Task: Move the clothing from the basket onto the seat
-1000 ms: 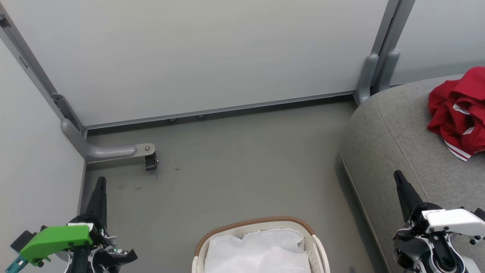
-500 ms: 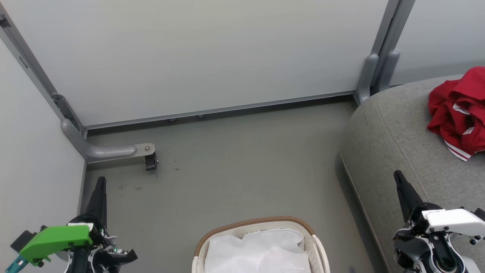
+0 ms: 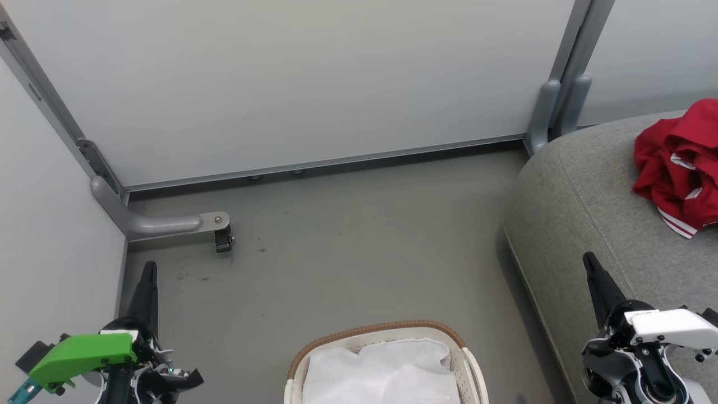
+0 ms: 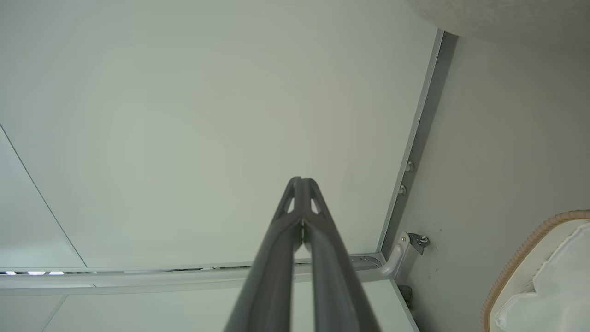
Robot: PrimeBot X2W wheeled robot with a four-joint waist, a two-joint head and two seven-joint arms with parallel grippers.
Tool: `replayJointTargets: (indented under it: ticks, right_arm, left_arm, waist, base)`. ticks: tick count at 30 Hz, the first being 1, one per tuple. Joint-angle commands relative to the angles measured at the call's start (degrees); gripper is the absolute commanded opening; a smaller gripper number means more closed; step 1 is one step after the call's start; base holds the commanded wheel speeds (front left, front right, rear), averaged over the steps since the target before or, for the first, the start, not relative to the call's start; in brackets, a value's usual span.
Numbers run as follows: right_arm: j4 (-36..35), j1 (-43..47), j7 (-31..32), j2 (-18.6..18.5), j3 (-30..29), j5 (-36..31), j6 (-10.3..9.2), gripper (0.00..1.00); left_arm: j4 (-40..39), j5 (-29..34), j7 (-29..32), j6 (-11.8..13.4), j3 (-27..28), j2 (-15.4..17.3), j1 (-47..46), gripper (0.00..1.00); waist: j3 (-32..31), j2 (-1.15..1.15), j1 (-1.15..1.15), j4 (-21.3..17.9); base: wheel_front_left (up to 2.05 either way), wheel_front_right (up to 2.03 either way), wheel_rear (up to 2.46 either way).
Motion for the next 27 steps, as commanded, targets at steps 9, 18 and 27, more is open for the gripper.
replayJointTargets:
  ticks: [9,18,27]
  right_arm:
    - [-0.2,-0.5,0.16,-0.32,-0.09,0.19,0.0,0.0]
    - [-0.2,-0.5,0.16,-0.33,-0.09,0.19,0.0,0.0]
    - [-0.2,-0.5,0.16,-0.33,-0.09,0.19,0.0,0.0]
  left_arm:
    - [-0.08,0.33,0.23,-0.23,0.15,0.02,-0.63,0.0]
    - [-0.08,0.34,0.24,-0.23,0.15,0.02,-0.63,0.0]
    - [-0.08,0.34,0.24,-0.23,0.16,0.01,-0.63,0.0]
  waist:
    - [0.0,0.0,0.0,0.0]
    - [0.0,0.0,0.0,0.0]
    - [0.0,0.0,0.0,0.0]
  base:
    - [0.0,0.0,0.0]
    - [0.0,0.0,0.0]
    - [0.0,0.0,0.0]
